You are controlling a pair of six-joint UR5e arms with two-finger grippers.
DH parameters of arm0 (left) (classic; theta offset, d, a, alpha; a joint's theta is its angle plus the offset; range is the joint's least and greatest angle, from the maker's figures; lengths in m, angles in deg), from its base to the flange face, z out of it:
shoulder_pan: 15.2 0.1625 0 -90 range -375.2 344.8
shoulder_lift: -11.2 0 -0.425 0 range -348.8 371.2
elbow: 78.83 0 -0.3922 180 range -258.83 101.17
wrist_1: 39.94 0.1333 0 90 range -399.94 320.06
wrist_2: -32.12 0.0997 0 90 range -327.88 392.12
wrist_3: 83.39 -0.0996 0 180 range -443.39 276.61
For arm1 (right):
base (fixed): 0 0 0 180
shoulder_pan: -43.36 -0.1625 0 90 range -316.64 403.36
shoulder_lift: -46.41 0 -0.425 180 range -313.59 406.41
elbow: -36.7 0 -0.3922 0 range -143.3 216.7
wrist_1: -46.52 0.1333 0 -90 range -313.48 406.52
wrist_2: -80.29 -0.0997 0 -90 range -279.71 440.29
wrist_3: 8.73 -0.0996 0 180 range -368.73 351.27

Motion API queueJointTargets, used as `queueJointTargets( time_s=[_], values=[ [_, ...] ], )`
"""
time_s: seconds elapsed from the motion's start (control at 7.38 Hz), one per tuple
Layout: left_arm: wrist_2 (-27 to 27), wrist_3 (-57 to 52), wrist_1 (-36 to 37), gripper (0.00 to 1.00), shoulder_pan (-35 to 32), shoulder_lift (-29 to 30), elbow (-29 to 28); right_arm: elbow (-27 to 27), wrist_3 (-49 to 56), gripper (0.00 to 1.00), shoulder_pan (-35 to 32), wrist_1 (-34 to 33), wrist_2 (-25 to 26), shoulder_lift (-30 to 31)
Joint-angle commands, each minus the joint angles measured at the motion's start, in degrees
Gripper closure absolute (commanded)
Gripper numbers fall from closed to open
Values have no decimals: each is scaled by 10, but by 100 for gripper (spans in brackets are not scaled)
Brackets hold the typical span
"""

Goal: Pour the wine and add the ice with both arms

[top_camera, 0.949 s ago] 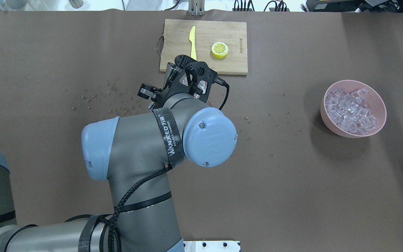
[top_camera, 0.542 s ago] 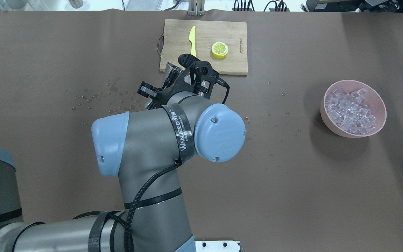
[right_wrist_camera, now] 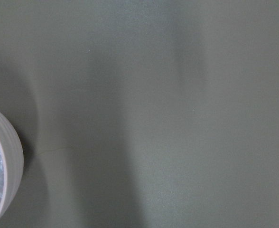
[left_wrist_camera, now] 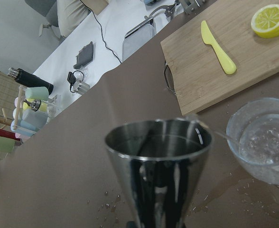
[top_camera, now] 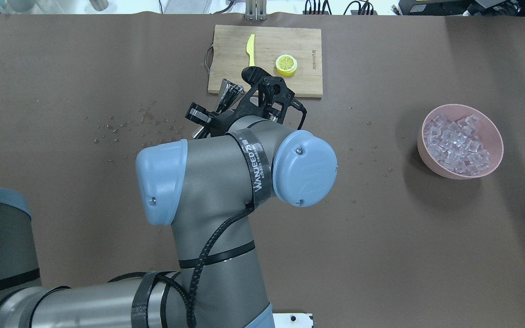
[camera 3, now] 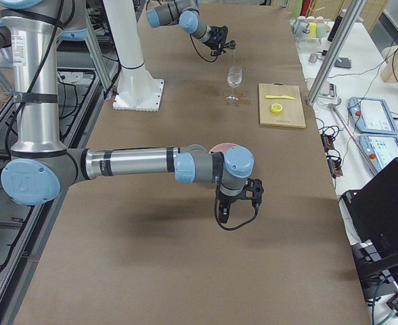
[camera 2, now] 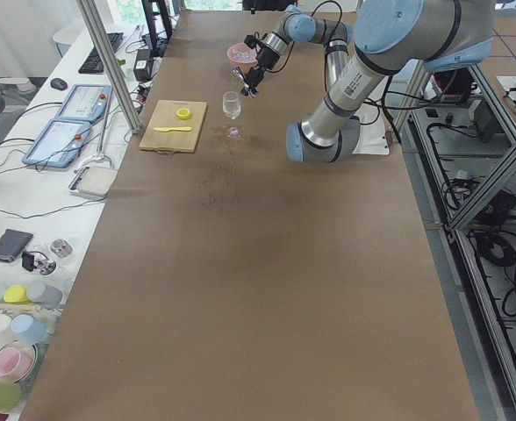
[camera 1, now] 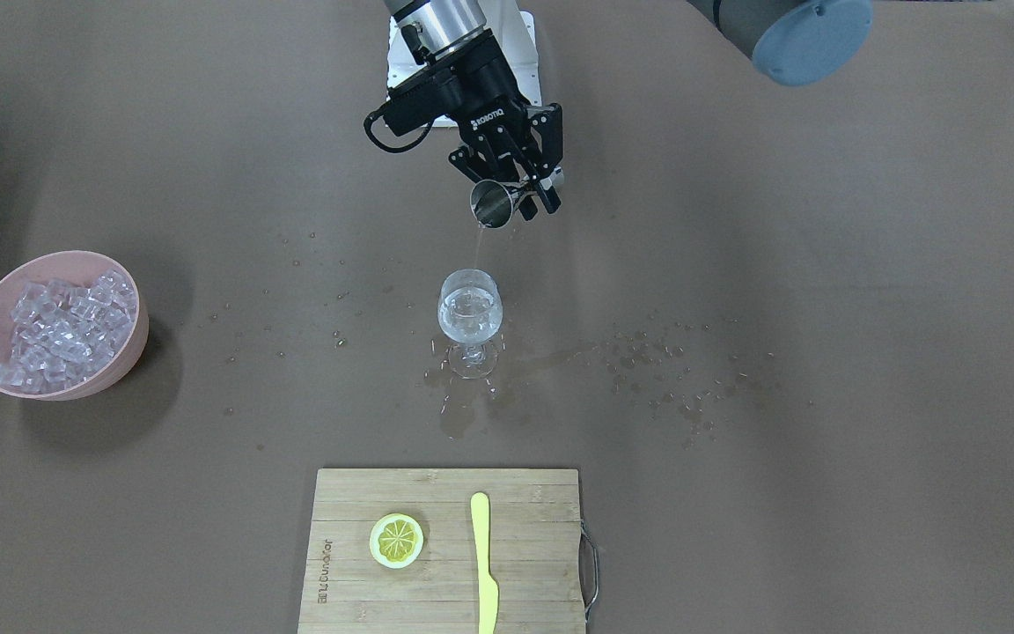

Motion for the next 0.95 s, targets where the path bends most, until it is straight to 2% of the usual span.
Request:
queueJointTargets(
  time_s=[0.0,0.54,0.81],
  values=[
    [3,-13,30,100,-1,4,-7,-3,0,0,0,-1,-1,1],
    [19,-20,139,100,-3,59,-29,-10,0,0,0,-1,-17,2],
    [47,-21,151,100,-5,74,-54,-14,0,0,0,-1,-26,2]
  ],
)
